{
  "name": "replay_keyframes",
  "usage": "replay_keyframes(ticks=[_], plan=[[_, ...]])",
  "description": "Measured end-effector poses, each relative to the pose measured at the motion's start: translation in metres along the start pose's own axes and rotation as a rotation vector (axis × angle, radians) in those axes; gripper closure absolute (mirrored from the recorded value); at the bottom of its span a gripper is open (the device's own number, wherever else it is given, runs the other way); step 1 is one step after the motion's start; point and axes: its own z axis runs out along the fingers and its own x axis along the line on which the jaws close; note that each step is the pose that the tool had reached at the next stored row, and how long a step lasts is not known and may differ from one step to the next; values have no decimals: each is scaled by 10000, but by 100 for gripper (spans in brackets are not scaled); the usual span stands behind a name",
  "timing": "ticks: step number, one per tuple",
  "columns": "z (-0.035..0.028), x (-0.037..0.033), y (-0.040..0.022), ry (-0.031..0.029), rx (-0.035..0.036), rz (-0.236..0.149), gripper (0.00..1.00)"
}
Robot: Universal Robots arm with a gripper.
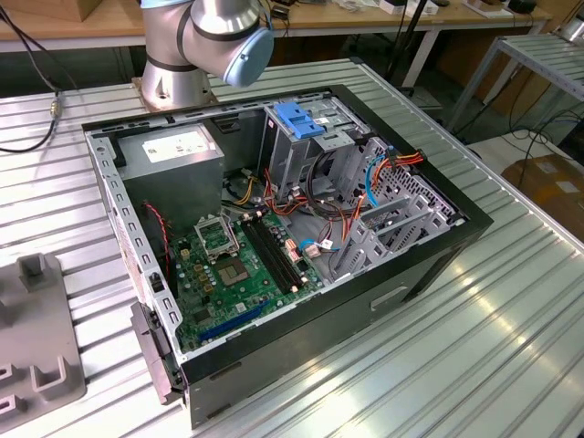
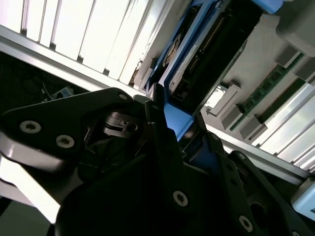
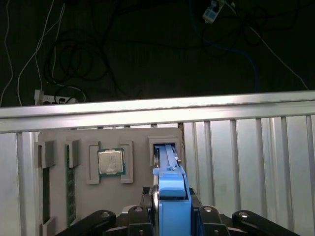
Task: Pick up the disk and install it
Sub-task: 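Pick up the disk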
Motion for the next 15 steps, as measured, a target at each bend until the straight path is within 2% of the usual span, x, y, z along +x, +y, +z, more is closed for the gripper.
replay_keyframes(ticks=[5, 6, 7, 8, 15], plan=[[23, 0, 0, 14, 0, 0, 63], [59, 1, -1, 31, -3, -224, 63], [70, 2, -1, 39, -9, -637, 63], [74, 3, -1, 43, -13, -863, 63], [83, 3, -2, 42, -8, -873, 63]])
